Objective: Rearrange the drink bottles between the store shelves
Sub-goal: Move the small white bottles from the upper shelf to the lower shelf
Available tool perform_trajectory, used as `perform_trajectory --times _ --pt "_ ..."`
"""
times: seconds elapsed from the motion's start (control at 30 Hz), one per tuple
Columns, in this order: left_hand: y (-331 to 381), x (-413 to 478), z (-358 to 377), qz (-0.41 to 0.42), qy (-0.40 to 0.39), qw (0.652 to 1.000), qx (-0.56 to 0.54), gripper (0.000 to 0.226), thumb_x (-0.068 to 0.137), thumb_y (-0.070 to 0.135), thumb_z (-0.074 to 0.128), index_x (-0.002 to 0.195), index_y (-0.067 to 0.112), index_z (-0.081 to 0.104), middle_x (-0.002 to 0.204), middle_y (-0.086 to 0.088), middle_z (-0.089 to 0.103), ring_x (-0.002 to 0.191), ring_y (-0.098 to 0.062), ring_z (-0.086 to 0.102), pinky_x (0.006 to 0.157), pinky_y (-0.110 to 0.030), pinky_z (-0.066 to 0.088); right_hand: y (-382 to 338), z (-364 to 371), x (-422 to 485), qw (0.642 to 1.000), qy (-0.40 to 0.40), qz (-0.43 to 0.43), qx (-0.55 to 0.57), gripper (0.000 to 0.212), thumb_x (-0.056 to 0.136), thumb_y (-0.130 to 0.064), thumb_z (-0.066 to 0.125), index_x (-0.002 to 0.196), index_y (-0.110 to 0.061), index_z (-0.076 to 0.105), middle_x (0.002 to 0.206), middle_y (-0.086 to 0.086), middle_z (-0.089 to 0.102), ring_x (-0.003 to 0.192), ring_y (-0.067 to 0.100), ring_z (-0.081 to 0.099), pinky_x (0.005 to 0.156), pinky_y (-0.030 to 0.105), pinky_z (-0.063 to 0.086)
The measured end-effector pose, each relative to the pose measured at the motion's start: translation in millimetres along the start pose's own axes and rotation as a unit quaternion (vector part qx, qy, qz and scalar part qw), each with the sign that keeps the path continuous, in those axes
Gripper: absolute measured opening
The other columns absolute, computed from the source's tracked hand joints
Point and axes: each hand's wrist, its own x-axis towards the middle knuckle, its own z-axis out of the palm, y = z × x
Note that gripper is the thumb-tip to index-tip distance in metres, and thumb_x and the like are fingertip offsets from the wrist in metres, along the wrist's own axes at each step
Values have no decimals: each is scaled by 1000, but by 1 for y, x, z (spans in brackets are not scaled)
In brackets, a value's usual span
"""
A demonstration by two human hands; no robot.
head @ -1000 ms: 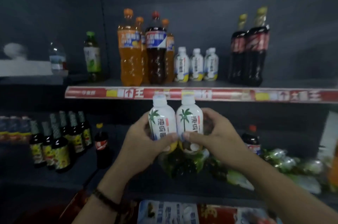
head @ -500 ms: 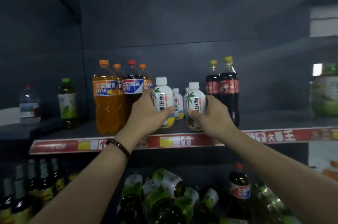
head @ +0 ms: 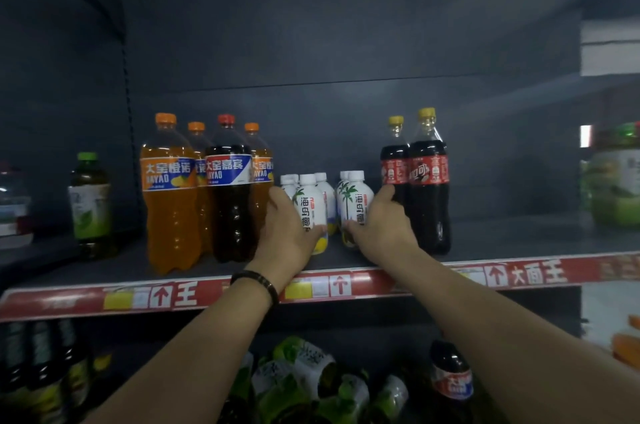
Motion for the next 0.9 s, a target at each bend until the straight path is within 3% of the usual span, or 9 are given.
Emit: perform_trajectory --times 0.17,0.33,0.47,0.8,0.9 --pt "-2 6 3 45 -18 982 184 59 91 58 75 128 18 52 121 -7 68 106 -25 69 80 -42 63 -5 11 13 997 -16 -9 -78 53 97 -43 71 126 -9 43 126 19 64 115 41 66 90 48 57" --pt "3 13 16 14 -53 981 188 52 96 54 72 128 16 57 120 -10 69 109 -29 70 80 -40 60 -3 23 28 998 -29 12 -56 54 95 -38 75 129 -3 53 130 21 64 118 40 66 92 44 57" --pt "7 19 28 14 -63 968 241 45 99 54 67 119 13 68 119 -11 71 109 -30 69 72 -34 48 2 31 33 998 -20 2 -51 52 95 -37 76 128 -3 55 128 20 66 115 39 68 89 43 57" --pt "5 21 38 -2 -48 973 228 46 97 57 70 115 15 71 113 -7 72 102 -24 69 68 -33 48 3 36 34 996 -26 -5 -81 50 100 -33 69 132 0 48 133 24 62 120 43 65 93 43 55" --pt "8 18 31 -2 -56 978 201 39 98 53 70 106 15 73 107 -7 73 94 -23 69 70 -34 52 -3 21 25 994 -65 4 -86 45 100 -32 67 132 -3 56 130 20 64 114 37 68 91 38 57"
